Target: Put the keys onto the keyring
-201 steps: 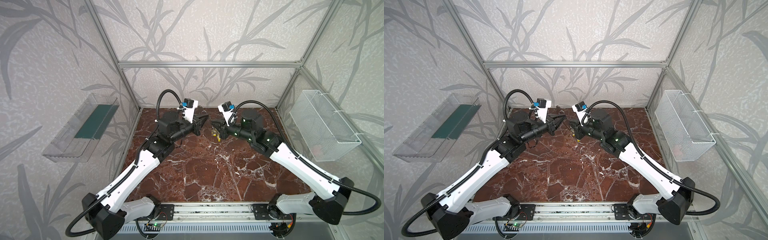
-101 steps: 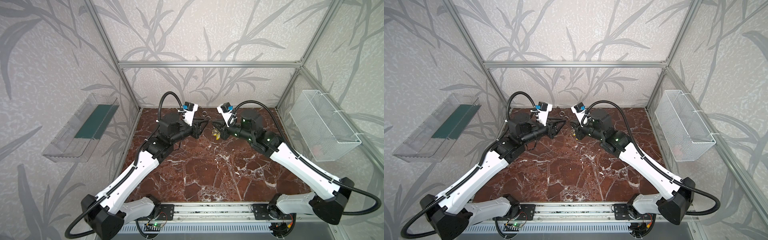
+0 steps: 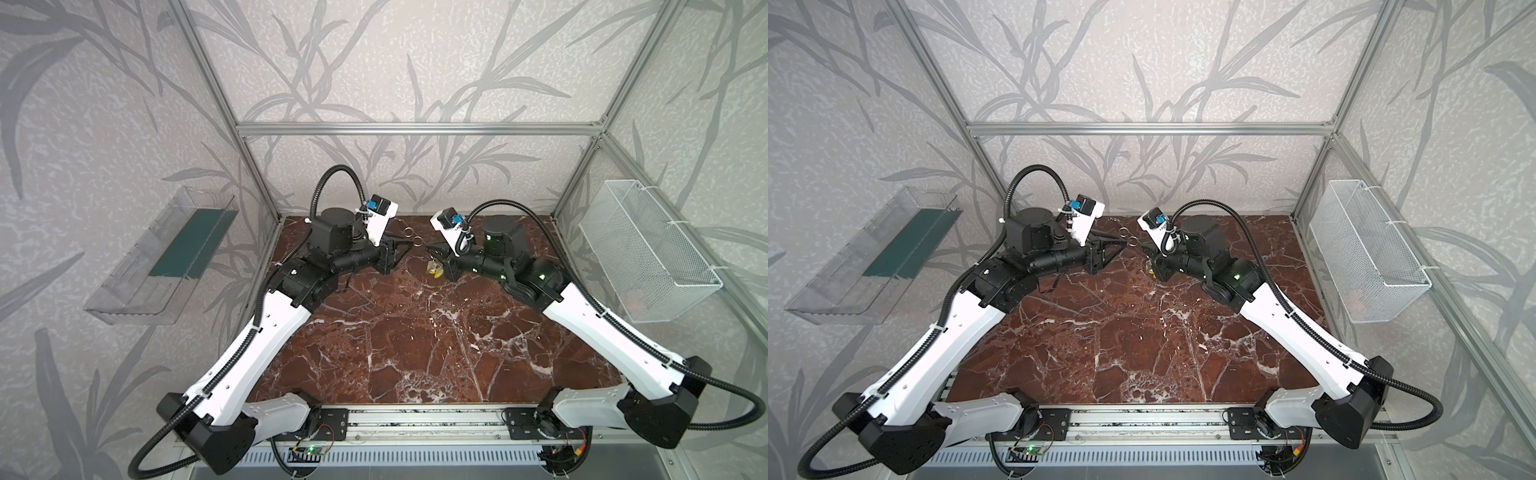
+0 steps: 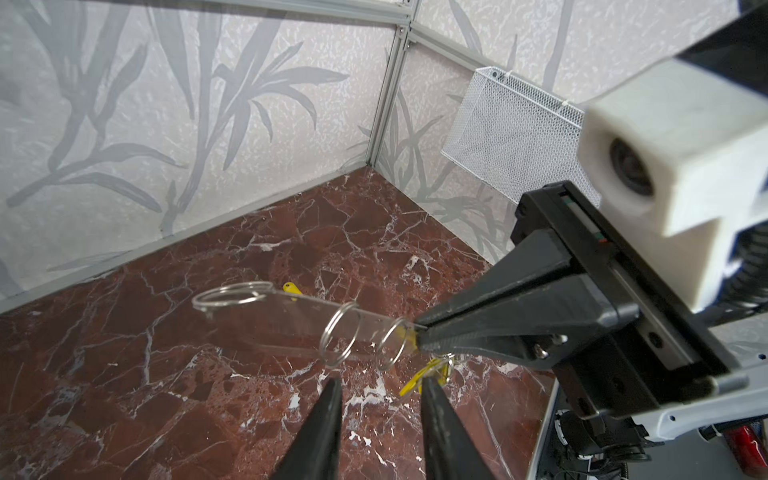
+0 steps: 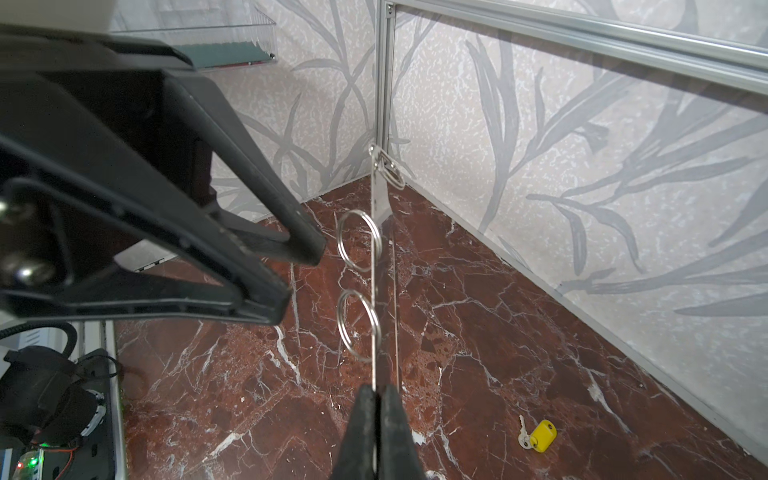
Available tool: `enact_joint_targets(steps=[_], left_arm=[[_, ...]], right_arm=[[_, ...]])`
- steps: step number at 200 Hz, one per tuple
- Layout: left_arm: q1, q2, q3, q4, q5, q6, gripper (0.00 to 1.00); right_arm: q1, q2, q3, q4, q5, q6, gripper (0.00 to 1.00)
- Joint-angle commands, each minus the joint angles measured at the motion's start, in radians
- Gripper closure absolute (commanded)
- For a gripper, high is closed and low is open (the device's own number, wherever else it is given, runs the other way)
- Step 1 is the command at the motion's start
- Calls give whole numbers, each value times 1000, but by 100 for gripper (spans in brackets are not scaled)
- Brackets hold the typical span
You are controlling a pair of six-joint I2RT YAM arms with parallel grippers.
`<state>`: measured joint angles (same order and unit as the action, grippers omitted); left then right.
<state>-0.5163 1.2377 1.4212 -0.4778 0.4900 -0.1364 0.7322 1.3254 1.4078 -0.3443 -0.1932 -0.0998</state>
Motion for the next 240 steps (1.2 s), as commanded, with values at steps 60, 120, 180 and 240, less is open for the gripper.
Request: enact_joint_targets(steps=[60,120,180,240], left_arm=[[8,62,59,-43,77,24,65],[8,57,71,-17,110,31,67],[8,64,98,-60,91,58,72],[7,91,148,-138,85,83,79]], right_arm=[[1,-2,19,5,-25,-8,100],[1,15,28,5,-33,0,100],[3,21,33,5,-37,5,100],[3,15,23,7,-34,5,100]])
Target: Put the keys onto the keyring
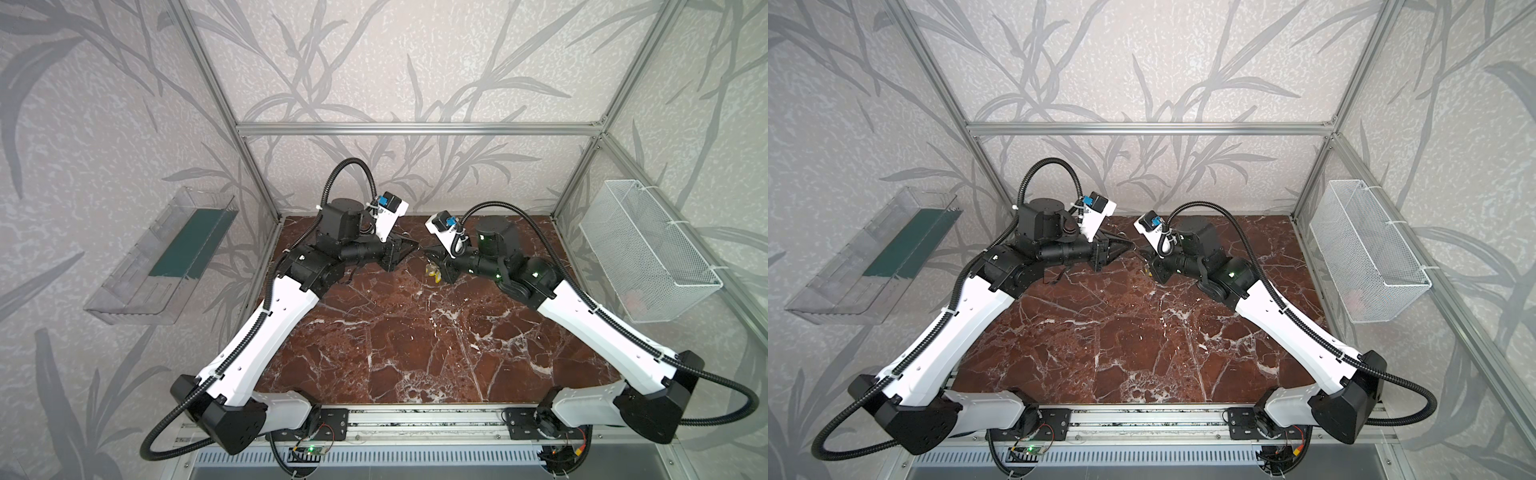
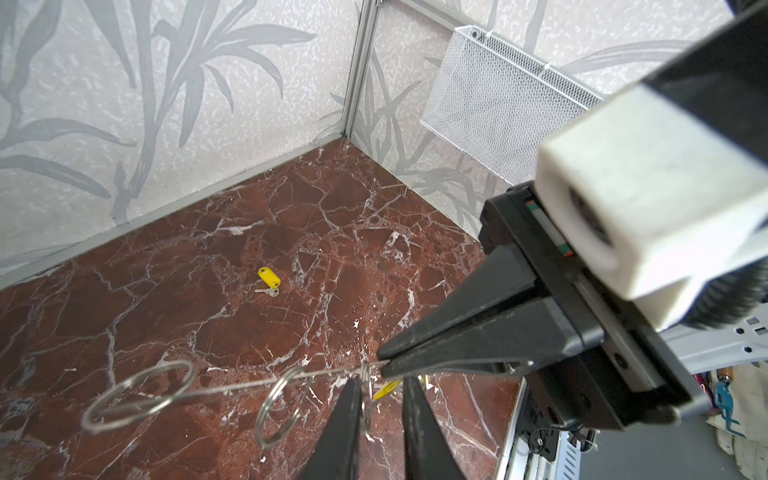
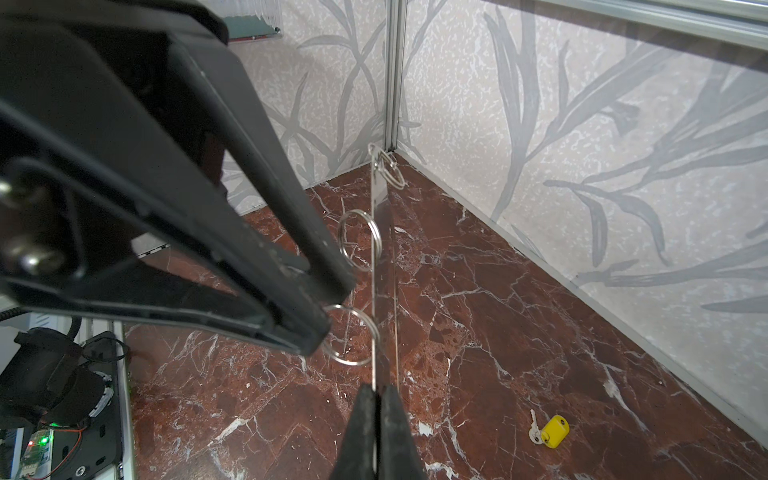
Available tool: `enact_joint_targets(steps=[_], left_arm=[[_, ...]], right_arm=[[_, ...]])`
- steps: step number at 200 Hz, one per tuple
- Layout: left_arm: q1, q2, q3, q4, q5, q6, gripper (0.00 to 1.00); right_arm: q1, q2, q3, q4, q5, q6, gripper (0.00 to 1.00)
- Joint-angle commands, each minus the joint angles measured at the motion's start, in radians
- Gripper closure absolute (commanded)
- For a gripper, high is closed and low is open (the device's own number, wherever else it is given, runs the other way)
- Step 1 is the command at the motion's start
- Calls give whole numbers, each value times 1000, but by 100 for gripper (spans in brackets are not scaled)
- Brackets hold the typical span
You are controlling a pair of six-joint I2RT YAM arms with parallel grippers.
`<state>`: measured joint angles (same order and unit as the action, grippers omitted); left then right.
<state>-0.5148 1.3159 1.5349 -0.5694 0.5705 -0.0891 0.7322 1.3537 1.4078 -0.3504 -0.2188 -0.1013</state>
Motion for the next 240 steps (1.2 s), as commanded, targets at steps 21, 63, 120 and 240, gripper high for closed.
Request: enact_joint_targets(steps=[21,63,120,240], left_arm=[[6,28,48,-85,2,40,78],[5,48,65,-123,-22,48,77],[6,8,34,-115,-84,51,67],[5,13,8,-14,-11,-13,65]], right_arm=[[3,-14,23,13,-11,7,100],[3,-16,20,16,-13,8,100],[3,-25,11,22,10,5,100],[3,-49,-12,37,-13,0,100]])
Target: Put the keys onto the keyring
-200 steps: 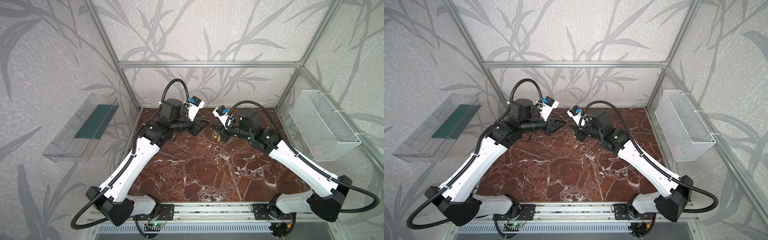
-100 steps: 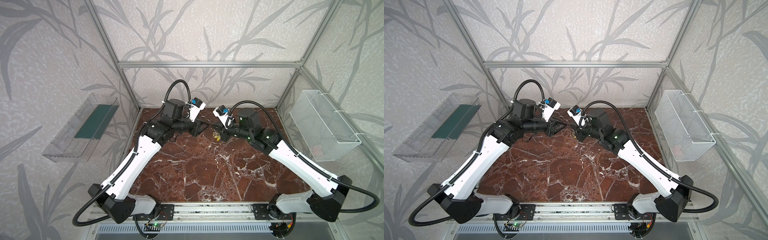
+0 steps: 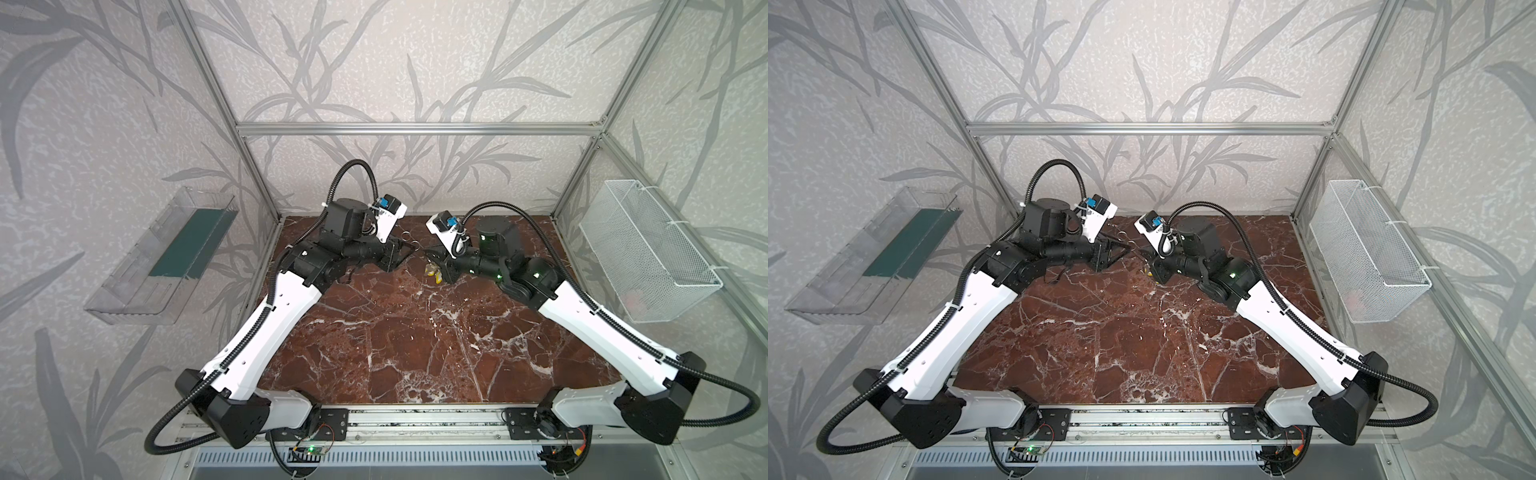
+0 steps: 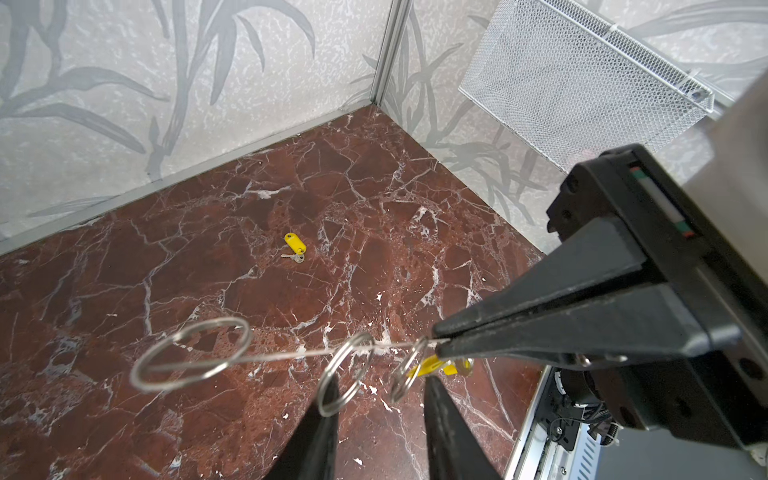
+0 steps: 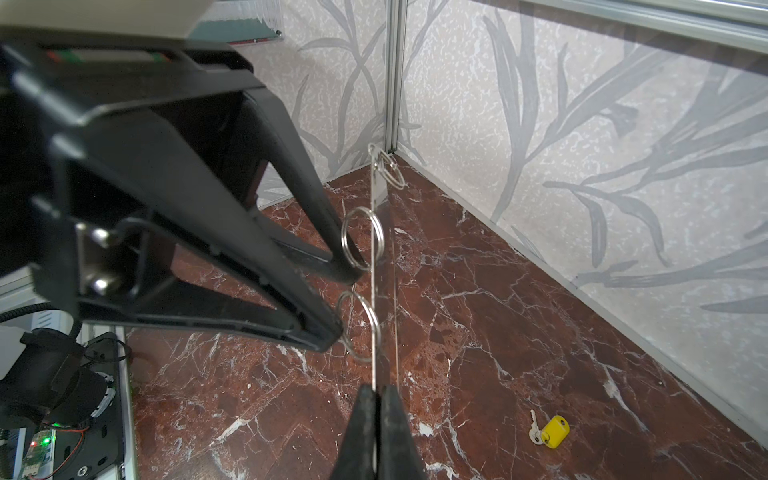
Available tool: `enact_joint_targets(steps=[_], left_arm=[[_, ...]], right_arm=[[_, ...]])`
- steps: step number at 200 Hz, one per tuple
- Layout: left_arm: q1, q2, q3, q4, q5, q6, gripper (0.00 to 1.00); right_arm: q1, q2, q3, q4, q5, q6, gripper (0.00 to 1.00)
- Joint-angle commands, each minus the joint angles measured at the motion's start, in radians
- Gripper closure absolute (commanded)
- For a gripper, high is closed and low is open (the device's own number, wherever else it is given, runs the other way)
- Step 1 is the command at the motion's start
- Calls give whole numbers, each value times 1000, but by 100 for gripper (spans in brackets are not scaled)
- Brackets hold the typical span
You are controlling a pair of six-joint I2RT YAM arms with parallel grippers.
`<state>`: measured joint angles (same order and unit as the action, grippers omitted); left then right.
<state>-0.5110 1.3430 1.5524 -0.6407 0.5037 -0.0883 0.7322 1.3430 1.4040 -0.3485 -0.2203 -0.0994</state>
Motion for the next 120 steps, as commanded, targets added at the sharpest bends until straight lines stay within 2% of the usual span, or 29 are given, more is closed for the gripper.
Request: enact_joint_targets(steps=[1,31,68,120], left_arm=[[0,-13,-9,58,57,-14,65],[1,-1,3,56,82,-22,66],[1,0,6,51,83,-21,74],[1,31,46,-20,75,7,80]], right_arm=[[3,-38,-9,36,-11,-2,100],[4,-41,-13,37,-10,-3,100],[4,-39,-14,39,-12,-3,100],[4,-35,-11,37,-14,-2,100]])
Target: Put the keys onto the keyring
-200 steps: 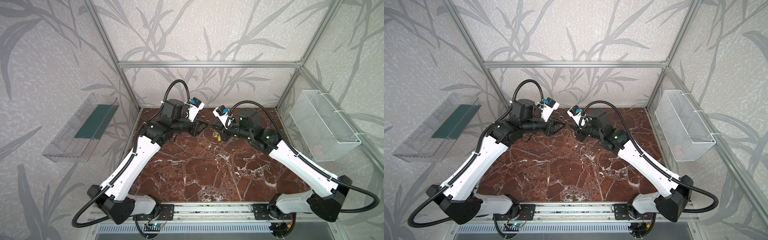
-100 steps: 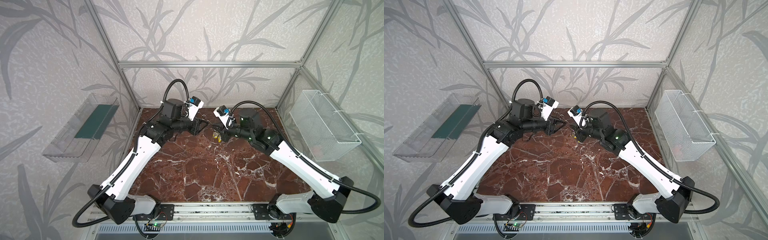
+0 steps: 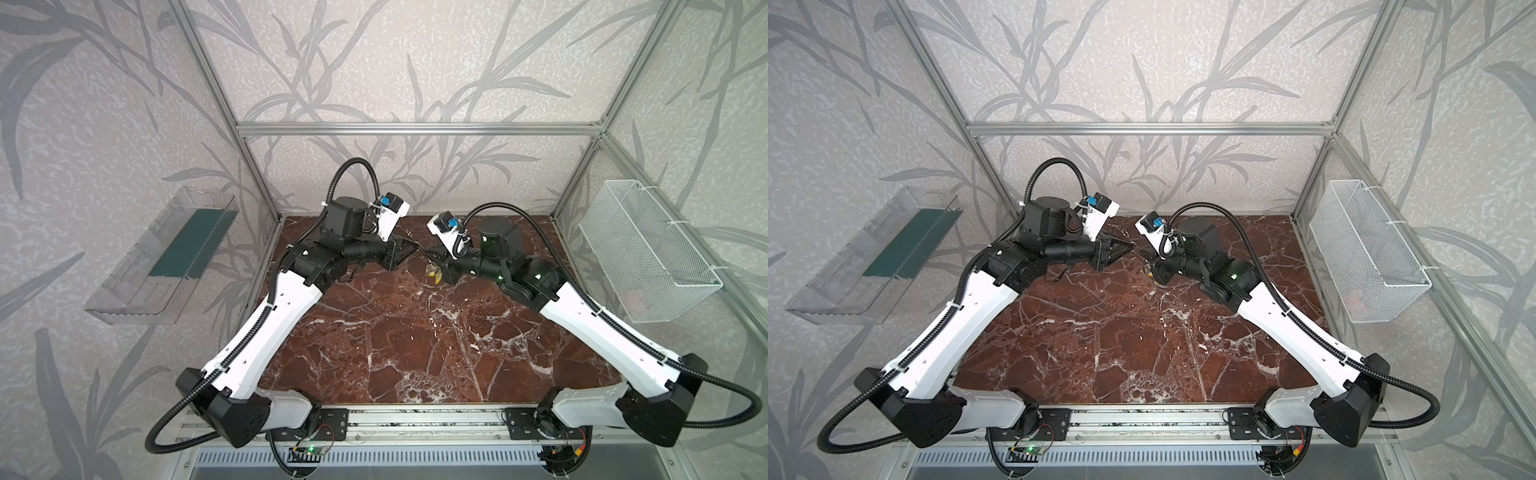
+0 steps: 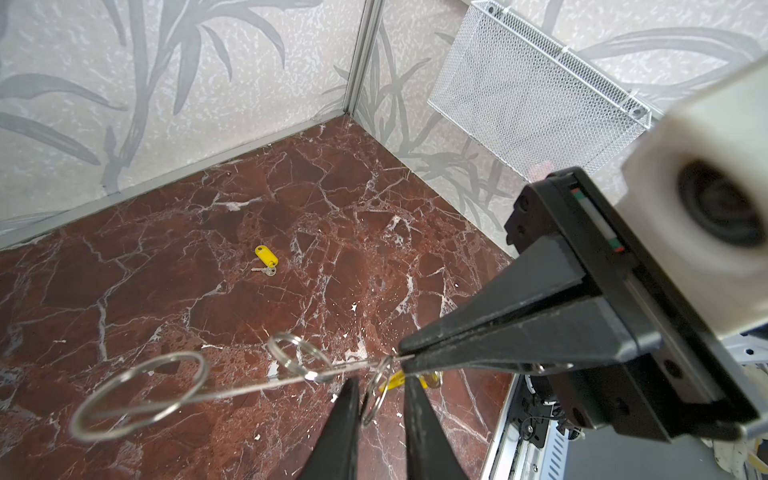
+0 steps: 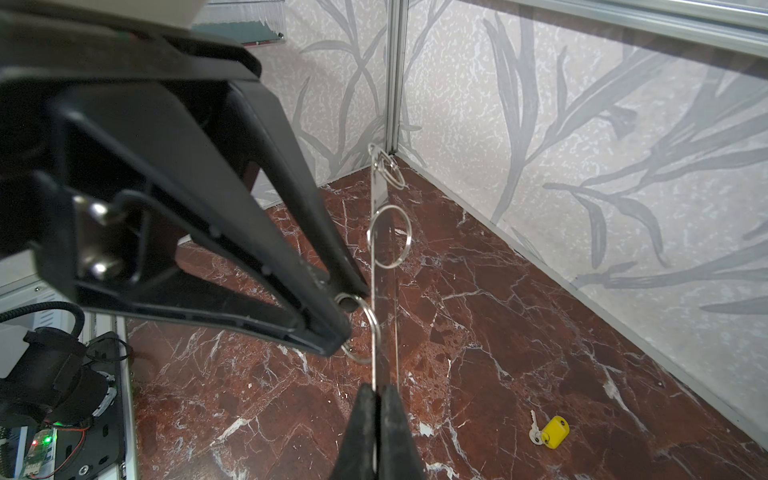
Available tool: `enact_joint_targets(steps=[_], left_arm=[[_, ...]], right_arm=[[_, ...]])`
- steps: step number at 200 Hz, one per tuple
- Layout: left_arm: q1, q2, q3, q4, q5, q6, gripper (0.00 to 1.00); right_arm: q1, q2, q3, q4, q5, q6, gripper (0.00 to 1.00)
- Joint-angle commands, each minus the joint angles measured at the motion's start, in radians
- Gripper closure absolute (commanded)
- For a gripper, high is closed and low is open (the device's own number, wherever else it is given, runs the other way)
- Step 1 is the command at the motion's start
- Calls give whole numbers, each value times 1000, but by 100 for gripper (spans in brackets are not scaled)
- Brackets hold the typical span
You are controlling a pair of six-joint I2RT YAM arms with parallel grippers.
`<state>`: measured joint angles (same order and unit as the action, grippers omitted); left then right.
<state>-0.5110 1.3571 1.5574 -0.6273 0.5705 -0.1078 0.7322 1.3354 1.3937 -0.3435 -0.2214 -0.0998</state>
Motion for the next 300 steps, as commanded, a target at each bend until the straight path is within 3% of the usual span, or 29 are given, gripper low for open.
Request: enact_joint_targets(steps=[1,27,123,155,177,241,300], left_arm=[[0,18,41,-34,8,26,80],[0,18,46,-27,-7,28,86],[1,1,52,-32,-38,52,86],[1,-7,56,-40,-51,60,98],[1,-10,58,-41,-60,60,100],[-9,-7,33,-15,-130,58,100],[-35,-46,-69,145,-154,-1,100]], right_arm=[[4,-27,-1,32,-14,-1,100],[4,-27,-1,32,-12,-3,100],[6,-10,9,28,-12,-2,100],[6,-2,16,21,-8,-4,100],[7,2,22,16,-2,-3,100],[13,5,30,12,-5,-2,100],[18,13,36,23,-21,25,100]])
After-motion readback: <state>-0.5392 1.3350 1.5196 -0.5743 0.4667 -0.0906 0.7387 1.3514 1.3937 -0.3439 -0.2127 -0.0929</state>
